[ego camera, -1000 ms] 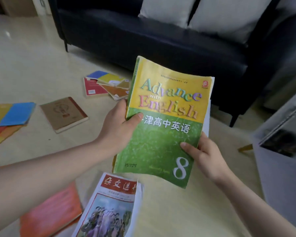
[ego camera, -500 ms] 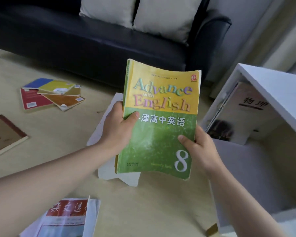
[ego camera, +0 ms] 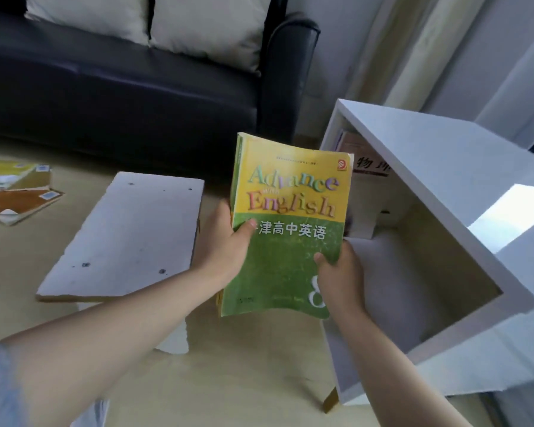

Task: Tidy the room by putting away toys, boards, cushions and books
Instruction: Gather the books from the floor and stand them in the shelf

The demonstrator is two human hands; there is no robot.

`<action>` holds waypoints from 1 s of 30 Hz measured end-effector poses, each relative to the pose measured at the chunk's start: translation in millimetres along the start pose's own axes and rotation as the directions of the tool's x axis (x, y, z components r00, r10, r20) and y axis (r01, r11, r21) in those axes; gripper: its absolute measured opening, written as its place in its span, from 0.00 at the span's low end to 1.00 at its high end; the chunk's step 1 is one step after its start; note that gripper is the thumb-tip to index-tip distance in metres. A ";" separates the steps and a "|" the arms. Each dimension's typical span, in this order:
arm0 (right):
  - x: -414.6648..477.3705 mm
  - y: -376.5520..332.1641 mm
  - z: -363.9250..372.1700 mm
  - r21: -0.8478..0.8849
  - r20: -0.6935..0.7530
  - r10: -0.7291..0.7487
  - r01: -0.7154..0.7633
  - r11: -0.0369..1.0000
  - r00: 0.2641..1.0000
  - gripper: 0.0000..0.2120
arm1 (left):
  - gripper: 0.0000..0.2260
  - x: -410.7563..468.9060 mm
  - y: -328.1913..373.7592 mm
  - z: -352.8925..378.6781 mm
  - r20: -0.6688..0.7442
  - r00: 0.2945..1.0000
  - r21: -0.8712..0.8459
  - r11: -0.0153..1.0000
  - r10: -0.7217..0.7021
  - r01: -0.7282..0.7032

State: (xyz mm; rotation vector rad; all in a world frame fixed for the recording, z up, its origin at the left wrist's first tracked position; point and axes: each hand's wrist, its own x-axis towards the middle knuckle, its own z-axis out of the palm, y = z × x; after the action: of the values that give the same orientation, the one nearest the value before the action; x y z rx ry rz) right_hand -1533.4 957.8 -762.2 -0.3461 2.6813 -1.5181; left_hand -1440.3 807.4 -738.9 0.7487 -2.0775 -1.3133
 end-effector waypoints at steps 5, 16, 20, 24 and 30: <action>15.6 17.4 7.1 -0.029 -0.112 0.111 -0.114 0.993 0.988 0.06 | 0.07 10.7 8.9 21.3 0.039 0.999 0.174 0.985 -0.025 0.018; 58.4 34.4 13.9 -0.228 -0.200 0.129 -0.174 0.958 0.971 0.08 | 0.10 47.4 -17.8 61.6 0.103 0.994 0.349 0.937 -0.032 -0.006; 74.3 42.4 9.9 -0.356 -0.236 0.133 -0.214 0.910 0.963 0.11 | 0.10 60.6 -28.2 86.5 0.129 0.989 0.267 0.963 -0.075 0.039; 81.6 48.0 4.5 -0.355 -0.284 0.173 -0.271 0.895 0.943 0.08 | 0.06 71.0 -26.2 103.0 0.149 0.988 0.235 0.972 -0.025 -0.011; 90.1 43.5 -11.4 -0.402 -0.379 0.159 -0.317 0.859 0.912 0.10 | 0.08 73.7 -20.2 121.0 0.202 0.979 0.183 0.983 -0.009 -0.029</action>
State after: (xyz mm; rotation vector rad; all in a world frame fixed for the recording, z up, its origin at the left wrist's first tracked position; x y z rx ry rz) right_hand -1630.3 969.7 -786.7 0.2684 3.1798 -0.9300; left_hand -1573.7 820.7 -788.9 0.7057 -2.3877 -1.2471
